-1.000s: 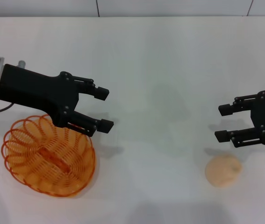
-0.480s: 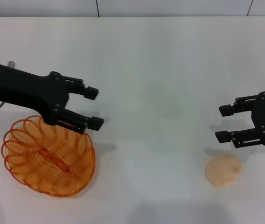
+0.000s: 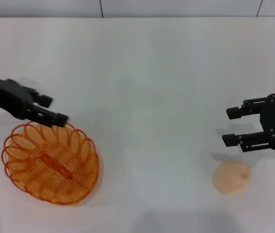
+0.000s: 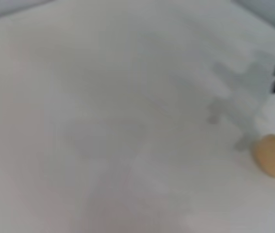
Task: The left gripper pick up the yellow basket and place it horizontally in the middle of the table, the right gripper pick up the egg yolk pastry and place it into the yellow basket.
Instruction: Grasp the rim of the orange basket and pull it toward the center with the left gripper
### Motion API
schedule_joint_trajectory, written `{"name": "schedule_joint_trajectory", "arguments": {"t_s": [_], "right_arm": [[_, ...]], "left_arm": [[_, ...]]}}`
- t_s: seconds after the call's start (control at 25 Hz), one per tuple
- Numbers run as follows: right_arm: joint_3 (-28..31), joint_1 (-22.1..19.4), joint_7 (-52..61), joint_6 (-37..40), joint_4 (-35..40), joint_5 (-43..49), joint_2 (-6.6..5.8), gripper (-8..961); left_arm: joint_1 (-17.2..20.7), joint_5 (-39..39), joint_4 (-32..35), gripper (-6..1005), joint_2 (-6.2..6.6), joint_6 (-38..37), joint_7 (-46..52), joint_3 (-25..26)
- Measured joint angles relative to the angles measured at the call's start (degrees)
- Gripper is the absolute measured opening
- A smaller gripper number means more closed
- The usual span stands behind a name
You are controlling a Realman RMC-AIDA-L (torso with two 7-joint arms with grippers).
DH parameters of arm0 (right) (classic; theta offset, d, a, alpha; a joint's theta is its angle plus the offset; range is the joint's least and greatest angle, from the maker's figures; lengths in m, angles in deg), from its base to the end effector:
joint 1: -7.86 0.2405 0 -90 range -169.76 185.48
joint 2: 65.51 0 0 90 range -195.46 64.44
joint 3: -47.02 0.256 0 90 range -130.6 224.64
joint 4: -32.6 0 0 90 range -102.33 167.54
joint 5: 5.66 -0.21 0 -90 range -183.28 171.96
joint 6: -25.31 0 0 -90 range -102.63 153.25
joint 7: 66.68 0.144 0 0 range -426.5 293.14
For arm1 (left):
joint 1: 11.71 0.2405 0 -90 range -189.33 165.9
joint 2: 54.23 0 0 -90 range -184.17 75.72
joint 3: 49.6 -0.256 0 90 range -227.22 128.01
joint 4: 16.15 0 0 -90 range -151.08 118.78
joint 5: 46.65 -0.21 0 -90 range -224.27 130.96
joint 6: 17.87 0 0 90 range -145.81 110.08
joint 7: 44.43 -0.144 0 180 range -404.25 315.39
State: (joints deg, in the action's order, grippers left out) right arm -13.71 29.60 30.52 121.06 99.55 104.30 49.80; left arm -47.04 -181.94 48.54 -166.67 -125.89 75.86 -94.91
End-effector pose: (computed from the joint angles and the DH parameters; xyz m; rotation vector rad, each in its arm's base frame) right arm 0.2253 0.3117 0.0440 -2.9306 0.4379 0.3941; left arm -0.2315 0.3412 0.0891 -2.8289 -1.0412 0.0100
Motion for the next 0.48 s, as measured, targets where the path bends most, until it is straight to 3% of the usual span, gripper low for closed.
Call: {"name": "schedule_joint_trajectory", "arguments": {"t_s": [0.2, 0.48], "right_arm": [[-0.05, 0.2, -0.04, -0.74, -0.11, -0.63, 0.06, 693], [-0.1, 0.38, 0.13, -1.04, -0.15, -1.5, 0.09, 693]], "left_arm": [[0.03, -3.8, 2.5, 811, 1.1, 0.09, 9.43, 0.11], [-0.67, -10.38, 3.36, 799, 2.8, -0.82, 11.46, -0.29]]}}
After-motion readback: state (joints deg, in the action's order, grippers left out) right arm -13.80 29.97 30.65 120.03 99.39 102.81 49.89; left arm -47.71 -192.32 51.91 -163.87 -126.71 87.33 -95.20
